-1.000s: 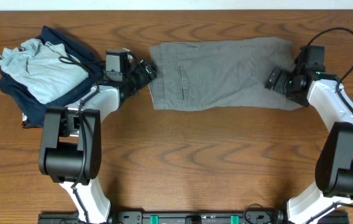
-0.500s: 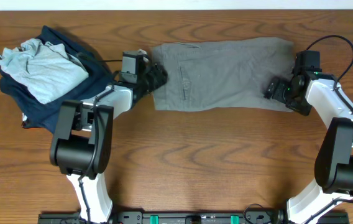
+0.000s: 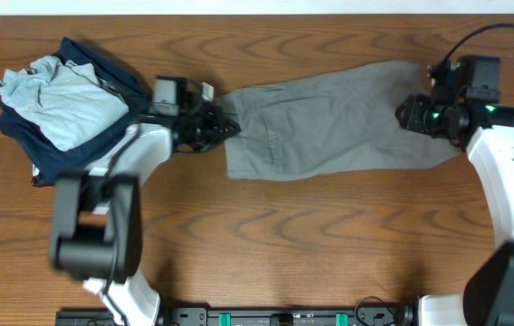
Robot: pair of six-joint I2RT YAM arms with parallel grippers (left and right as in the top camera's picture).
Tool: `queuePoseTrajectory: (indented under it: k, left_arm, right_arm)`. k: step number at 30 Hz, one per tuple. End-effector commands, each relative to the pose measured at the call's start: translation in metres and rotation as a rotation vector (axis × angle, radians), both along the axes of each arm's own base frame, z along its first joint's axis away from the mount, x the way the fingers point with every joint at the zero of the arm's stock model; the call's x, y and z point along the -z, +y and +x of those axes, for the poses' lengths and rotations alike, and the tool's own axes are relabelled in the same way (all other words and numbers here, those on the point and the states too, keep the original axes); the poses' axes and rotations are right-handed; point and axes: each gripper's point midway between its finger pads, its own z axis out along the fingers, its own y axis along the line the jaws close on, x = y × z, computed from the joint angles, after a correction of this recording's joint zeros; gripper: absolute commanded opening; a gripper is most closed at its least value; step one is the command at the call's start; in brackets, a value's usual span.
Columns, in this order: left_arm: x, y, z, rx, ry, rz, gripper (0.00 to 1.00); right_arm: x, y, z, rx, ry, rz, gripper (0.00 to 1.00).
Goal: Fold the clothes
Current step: 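Fold the right half leftward over the left half with the right gripper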
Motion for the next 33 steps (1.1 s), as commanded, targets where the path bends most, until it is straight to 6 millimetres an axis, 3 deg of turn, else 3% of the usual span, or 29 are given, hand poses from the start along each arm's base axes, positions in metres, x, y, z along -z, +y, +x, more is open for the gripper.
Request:
queuePoseTrajectory:
  k: [1,5,9,14,19,21,24,28,31,33]
  left_arm:
    - [-0.062,-0.002,-0.011,0.063,-0.144,-0.043,0.06]
    - [-0.106,-0.002,-0.024,0.067,-0.228,-0.05,0.06]
    - [-0.14,-0.001,-0.033,0.063,-0.308,-0.059,0.06]
    - [-0.164,-0.001,-0.041,0.045,-0.343,-0.079,0.06]
    - [-0.175,0.0,-0.045,0.042,-0.371,-0.084,0.06]
    - [-0.175,0.0,-0.045,0.034,-0.362,-0.089,0.06]
    - [-0.175,0.0,-0.045,0.03,-0.36,-0.087,0.06]
    - [-0.175,0.0,-0.044,0.03,-0.363,-0.087,0.06]
    - [-0.175,0.0,-0.044,0.03,-0.363,-0.087,0.06]
    - [-0.174,0.001,-0.044,0.028,-0.363,-0.084,0.06]
  right_arm:
    - [-0.005,0.054,-0.013,-0.21,0.004,0.173,0.09]
    - [0.02,0.096,-0.03,-0.315,0.085,0.2,0.05]
    - [0.054,0.151,-0.043,-0.439,0.157,0.197,0.05]
    - [0.116,0.203,-0.046,-0.456,0.236,0.12,0.01]
    - [0.17,0.262,-0.061,-0.507,0.276,0.129,0.05]
    - [0.175,0.28,-0.068,-0.538,0.267,0.137,0.08]
    - [0.164,0.301,-0.07,-0.596,0.211,0.142,0.15]
    - [0.134,0.292,-0.052,-0.568,0.144,0.114,0.23]
    - [0.108,0.251,-0.032,-0.461,0.111,0.037,0.23]
    - [0.093,0.208,-0.021,-0.351,0.11,-0.043,0.23]
